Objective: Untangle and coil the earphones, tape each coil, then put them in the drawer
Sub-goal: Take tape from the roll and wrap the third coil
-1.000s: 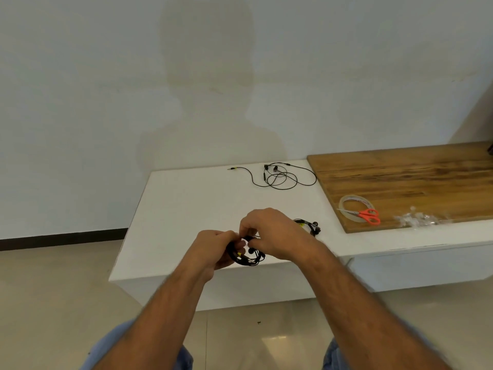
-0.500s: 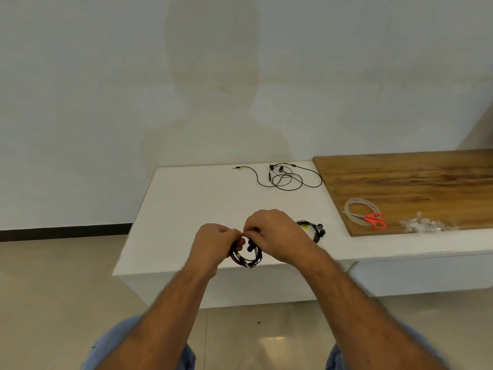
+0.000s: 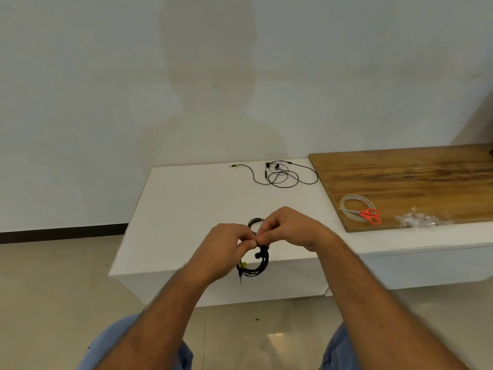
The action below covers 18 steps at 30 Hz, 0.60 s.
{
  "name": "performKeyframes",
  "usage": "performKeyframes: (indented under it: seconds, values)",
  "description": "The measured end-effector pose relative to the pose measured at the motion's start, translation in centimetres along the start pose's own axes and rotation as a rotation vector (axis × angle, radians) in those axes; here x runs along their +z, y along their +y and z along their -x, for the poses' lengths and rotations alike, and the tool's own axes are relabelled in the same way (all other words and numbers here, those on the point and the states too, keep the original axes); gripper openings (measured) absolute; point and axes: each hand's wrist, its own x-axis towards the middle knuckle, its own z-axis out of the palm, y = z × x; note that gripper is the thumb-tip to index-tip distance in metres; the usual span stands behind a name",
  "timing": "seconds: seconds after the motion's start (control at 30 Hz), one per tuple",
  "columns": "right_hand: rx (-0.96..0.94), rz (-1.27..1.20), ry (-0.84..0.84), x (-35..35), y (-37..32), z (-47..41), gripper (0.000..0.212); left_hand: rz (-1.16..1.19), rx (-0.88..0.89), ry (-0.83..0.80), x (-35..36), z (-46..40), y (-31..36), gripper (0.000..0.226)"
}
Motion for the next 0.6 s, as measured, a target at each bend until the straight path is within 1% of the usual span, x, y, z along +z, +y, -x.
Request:
performKeyframes:
  seconds: [0.07, 0.17, 0.27, 0.3, 0.4, 0.43, 0.5, 0.6]
  values:
    - [0.051, -0.111, -0.049, -0.2, 0.3, 0.0, 0.009, 0.011, 0.058, 0.043, 0.1, 0.2, -0.2, 0.014]
    - [0.132, -0.244, -0.143, -0.6, 0.7, -0.1, 0.006, -0.005, 0.146, 0.097, 0.3, 0.3, -0.3, 0.013]
    - [0.143, -0.338, -0.25, -0.7, 0.9, -0.2, 0.01, -0.014, 0.248, 0.163, 0.2, 0.5, -0.2, 0.015]
    - [0.13, -0.368, -0.288, -0.8, 1.1, -0.2, 0.016, -0.016, 0.296, 0.193, 0.2, 0.5, -0.1, 0.017]
    - [0.076, -0.467, -0.422, -0.6, 2.0, -0.7, 0.046, -0.029, 0.4, 0.258, 0.1, 0.7, 0.4, 0.025]
    - [0.06, -0.484, -0.472, -0.4, 2.2, -0.8, 0.049, -0.017, 0.408, 0.269, 0.2, 0.8, 0.6, 0.026]
    - [0.026, -0.509, -0.552, 0.0, 2.5, -1.0, 0.049, 0.03, 0.377, 0.272, 0.2, 1.0, 1.0, 0.027]
    - [0.029, -0.556, -0.559, 0.5, 2.6, -1.1, 0.061, 0.106, 0.294, 0.283, 0.3, 1.1, 1.2, 0.021]
